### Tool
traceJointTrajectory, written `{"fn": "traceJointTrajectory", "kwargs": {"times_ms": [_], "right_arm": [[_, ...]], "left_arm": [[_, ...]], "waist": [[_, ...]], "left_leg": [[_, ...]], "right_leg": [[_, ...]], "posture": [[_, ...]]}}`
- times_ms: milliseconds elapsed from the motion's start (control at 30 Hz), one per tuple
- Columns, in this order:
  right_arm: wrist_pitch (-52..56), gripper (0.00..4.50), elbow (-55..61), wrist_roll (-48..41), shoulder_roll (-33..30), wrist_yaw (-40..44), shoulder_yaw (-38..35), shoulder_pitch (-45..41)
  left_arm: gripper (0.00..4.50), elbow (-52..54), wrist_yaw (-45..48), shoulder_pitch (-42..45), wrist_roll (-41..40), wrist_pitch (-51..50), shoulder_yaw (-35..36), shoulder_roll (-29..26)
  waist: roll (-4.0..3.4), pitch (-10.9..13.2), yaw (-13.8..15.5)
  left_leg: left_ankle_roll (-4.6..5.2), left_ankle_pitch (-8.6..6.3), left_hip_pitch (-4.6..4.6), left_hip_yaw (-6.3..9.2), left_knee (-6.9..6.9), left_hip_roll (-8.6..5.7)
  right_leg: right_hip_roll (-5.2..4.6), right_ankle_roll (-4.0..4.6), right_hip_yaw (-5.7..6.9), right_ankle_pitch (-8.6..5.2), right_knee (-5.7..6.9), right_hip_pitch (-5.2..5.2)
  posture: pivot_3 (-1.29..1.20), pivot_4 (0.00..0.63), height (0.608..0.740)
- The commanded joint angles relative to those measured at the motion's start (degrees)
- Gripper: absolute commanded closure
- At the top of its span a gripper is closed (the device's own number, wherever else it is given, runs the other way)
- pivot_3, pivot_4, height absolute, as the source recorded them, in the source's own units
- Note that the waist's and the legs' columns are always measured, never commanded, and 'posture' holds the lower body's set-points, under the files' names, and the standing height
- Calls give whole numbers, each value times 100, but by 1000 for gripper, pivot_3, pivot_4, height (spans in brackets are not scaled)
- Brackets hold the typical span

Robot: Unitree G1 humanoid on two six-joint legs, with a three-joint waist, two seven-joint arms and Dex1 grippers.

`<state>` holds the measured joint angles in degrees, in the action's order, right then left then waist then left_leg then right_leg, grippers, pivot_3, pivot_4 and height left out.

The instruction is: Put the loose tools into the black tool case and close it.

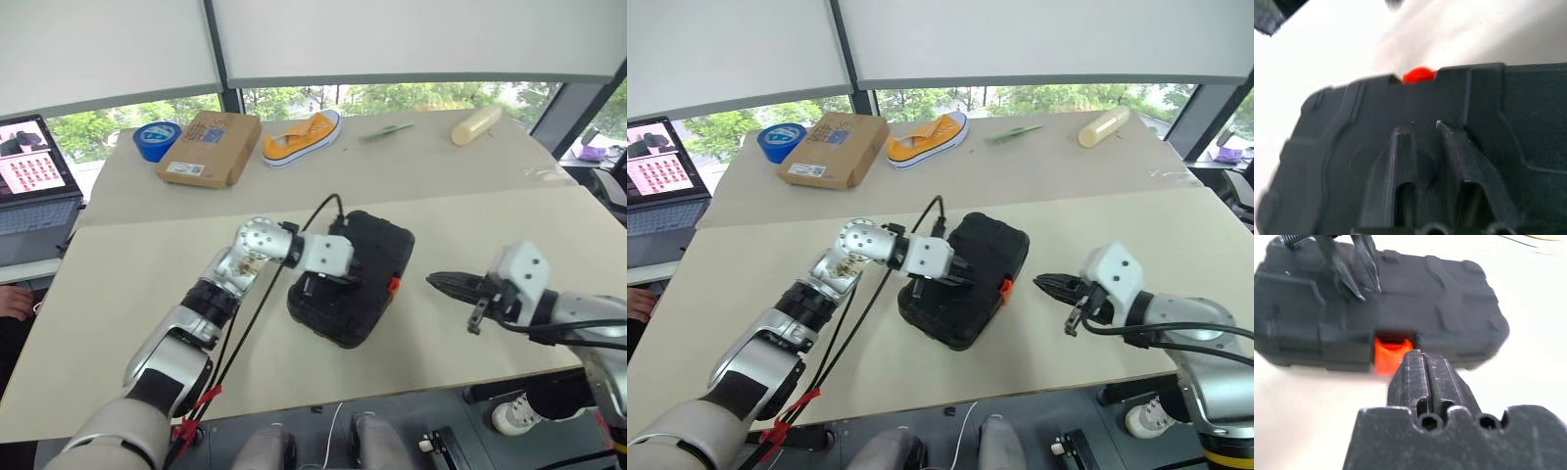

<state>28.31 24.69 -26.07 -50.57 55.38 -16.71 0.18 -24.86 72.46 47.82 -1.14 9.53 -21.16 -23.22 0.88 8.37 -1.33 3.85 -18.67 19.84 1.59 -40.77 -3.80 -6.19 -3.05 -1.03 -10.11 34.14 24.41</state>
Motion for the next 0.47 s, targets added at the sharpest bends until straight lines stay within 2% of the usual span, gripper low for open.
{"fn": "traceJointTrajectory", "kwargs": {"times_ms": [33,133,200,267,367,467], "right_arm": [[373,2754,-418,-802,-558,946,-852,-14],[656,1734,-934,-1198,-1072,1728,-1110,21],[608,1012,-1176,-1196,-1278,2060,-1148,105],[482,415,-1375,-1147,-1324,2188,-1134,84],[572,415,-1612,-1233,-1333,2283,-1043,-105],[594,415,-1708,-1245,-1337,2363,-900,-237]], "left_arm": [[1987,1057,674,-749,-942,-1804,903,-1295],[882,2051,978,-1482,-1990,-3463,1766,-2446],[125,2472,1048,-1916,-2402,-4025,2208,-2964],[0,2795,983,-2244,-2759,-4498,2612,-3240],[0,3141,851,-2758,-3140,-4946,3153,-3493],[0,3446,688,-3184,-3170,-4894,3361,-3534]], "waist": [[-4,2,-76],[-11,10,-133],[-2,18,-76],[1,23,30],[-6,30,162],[-11,34,176]], "left_leg": [[0,0,-4,1,-1,10],[12,-8,-7,3,8,22],[12,-13,6,2,6,26],[7,-14,25,2,2,26],[-6,-17,40,2,-6,9],[-42,-7,40,-3,-5,-1]], "right_leg": [[12,2,3,0,1,-3],[29,24,2,6,6,29],[29,26,9,7,2,48],[15,26,18,7,-3,59],[-12,23,23,8,-4,68],[-26,21,23,9,-4,72]], "posture": [[0,150,735],[0,150,735],[0,150,735],[0,150,735],[0,150,735],[0,150,735]]}}
